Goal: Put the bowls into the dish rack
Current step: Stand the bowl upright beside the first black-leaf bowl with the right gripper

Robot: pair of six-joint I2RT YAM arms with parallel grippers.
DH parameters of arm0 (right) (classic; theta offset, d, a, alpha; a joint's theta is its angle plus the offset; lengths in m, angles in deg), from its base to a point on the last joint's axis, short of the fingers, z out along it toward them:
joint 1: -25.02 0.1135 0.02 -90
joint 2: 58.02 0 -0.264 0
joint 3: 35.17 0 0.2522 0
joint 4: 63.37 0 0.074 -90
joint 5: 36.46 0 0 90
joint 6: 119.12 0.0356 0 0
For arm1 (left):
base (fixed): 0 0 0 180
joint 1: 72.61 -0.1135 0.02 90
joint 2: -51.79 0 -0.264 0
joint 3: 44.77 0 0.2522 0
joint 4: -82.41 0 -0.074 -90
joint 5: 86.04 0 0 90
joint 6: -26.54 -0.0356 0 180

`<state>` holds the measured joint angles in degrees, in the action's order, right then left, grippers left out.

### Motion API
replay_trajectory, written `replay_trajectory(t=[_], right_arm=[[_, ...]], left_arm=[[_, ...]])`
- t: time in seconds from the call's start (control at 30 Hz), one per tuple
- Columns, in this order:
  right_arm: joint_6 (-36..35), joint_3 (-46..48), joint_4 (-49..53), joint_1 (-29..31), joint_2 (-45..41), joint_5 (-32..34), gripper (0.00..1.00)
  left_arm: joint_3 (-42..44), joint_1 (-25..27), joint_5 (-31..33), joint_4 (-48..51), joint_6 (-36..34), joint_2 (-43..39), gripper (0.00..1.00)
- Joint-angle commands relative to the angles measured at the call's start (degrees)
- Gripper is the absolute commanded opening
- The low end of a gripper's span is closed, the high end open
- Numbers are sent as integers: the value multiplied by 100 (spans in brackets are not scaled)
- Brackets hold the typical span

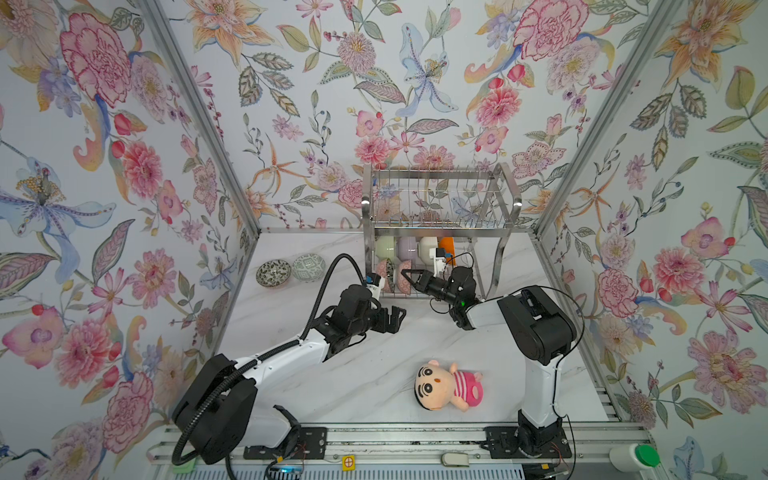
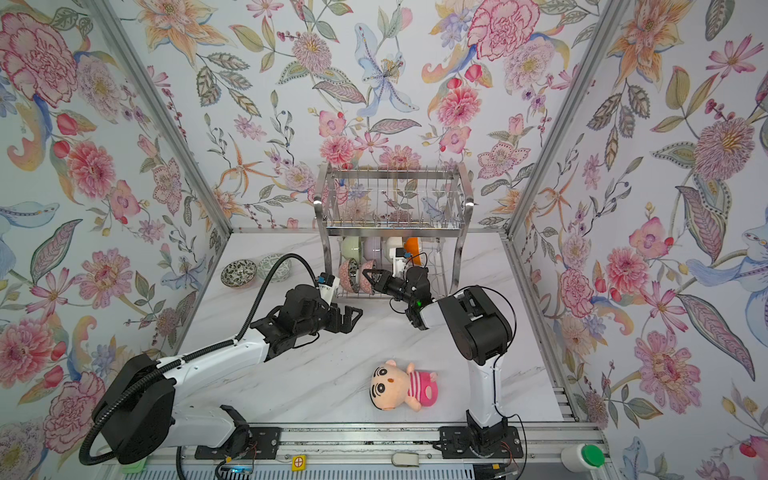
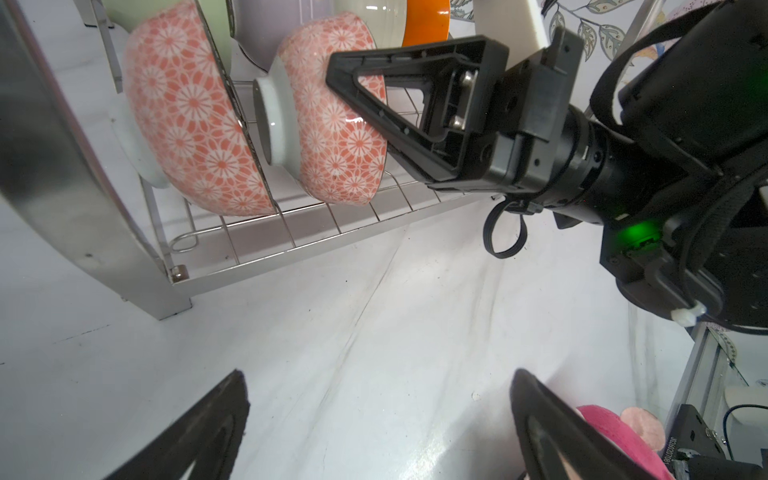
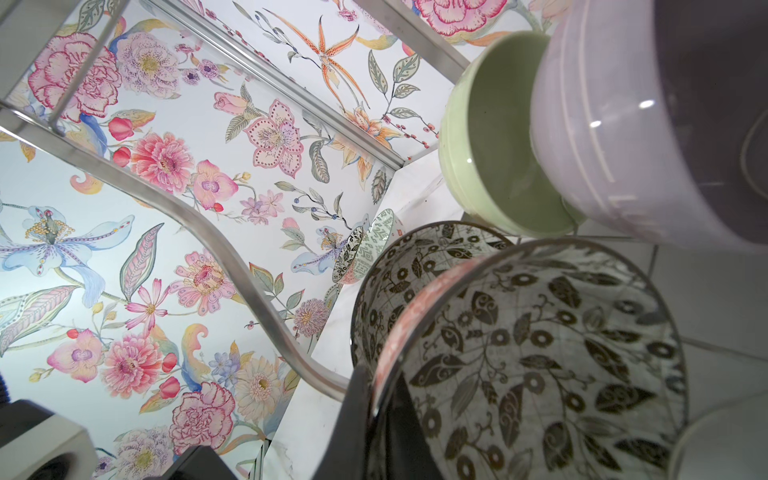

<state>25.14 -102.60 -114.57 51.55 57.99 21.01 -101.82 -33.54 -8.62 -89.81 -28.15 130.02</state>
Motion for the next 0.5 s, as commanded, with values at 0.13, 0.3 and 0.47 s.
replay_trajectory(t=[0.13,0.3,0.47], right_arm=[[-228,-124,126,-44,90,47,7],[-210,-213,146,-41,162,69,10],[-191,-327,193,-51,236,141,10]], left_arm=[[-173,68,128,89,-68,67,99],[-136,70,115,79,-7,52,99],[-127,70,133,101,-6,20,99]])
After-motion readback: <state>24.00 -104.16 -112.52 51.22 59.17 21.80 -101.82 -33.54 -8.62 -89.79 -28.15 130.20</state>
